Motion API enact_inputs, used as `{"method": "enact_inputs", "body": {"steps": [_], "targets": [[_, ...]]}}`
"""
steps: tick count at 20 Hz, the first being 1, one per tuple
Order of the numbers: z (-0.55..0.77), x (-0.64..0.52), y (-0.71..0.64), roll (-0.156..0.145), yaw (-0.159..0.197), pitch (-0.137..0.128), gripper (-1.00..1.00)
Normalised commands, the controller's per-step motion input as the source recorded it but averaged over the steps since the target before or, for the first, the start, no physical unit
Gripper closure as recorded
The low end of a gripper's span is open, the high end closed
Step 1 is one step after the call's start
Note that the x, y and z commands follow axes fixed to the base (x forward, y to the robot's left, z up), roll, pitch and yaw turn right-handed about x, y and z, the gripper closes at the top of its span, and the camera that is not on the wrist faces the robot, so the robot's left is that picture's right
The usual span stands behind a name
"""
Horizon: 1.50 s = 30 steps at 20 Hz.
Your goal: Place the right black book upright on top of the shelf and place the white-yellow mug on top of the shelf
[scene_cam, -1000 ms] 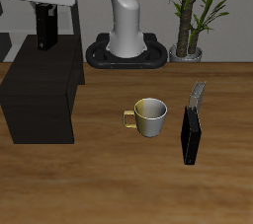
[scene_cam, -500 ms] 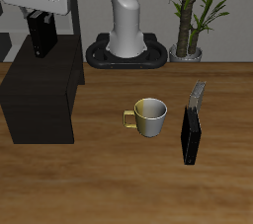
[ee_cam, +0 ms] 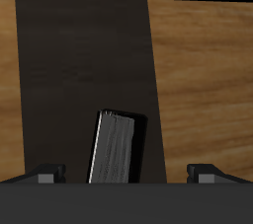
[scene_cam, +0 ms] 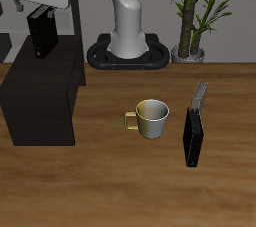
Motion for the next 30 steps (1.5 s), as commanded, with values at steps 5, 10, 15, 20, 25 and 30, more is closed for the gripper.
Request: {"method": "enact_inputs", "body": {"steps": [5, 10, 15, 20, 25, 30], "targets": [[0.20, 0.09, 0.42, -0.009, 0.063, -0.031, -1.00], [0.07, 0.22, 0.57, 0.036, 0.014, 0.005, -1.00], [-0.02, 0.32, 0.66, 0.076, 0.003, 0.025, -1.00], [-0.07, 0.27, 0.82, 0.076, -0.017, 0.018, -1.00], [-0.12, 0.32, 0.64, 0.039, 0.024, 0.011, -1.00], [-0.26, 0.47, 0.60, 0.000, 0.037, -0.014, -1.00]]}}
